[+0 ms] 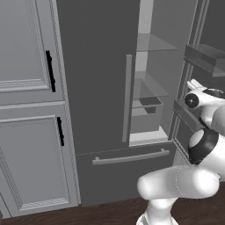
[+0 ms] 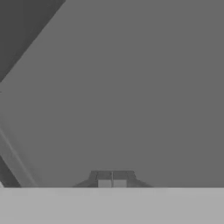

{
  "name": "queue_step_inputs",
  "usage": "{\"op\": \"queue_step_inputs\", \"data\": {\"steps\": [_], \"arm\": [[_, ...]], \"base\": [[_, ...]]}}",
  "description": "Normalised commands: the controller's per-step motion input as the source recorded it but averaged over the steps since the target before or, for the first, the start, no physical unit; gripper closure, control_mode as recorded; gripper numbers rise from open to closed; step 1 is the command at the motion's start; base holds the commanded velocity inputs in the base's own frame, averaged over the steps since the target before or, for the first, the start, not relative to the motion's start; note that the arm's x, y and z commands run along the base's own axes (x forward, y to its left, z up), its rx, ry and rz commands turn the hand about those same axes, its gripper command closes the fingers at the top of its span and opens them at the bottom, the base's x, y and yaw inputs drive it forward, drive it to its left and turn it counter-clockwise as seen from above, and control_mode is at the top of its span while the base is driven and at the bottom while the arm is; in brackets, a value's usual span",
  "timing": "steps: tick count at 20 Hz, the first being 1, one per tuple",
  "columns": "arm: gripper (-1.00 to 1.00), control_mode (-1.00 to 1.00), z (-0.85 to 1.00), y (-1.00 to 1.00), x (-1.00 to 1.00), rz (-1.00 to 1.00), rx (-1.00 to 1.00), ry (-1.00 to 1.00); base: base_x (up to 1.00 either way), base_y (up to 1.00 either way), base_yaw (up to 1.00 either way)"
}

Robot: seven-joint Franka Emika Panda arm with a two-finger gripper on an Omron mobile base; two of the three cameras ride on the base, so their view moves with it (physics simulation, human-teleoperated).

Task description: Take the strawberry from the fridge and place it on top of the pancake, located on the dining counter.

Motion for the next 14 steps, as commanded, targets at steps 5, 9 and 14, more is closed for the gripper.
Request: {"op": "queue_step_inputs", "data": {"steps": [5, 9, 14], "arm": [[1.0, -1.0, 0.18, 0.04, -0.6, 0.02, 0.0, -0.13], [1.0, -1.0, 0.5, 0.99, -1.0, 0.18, -0.14, 0.04], [1.0, -1.0, 0.86, 1.0, -1.0, 0.24, -0.14, 0.19]], "base": [[0.0, 0.0, 0.0], [0.0, 0.0, 0.0], [0.0, 0.0, 0.0]]}}
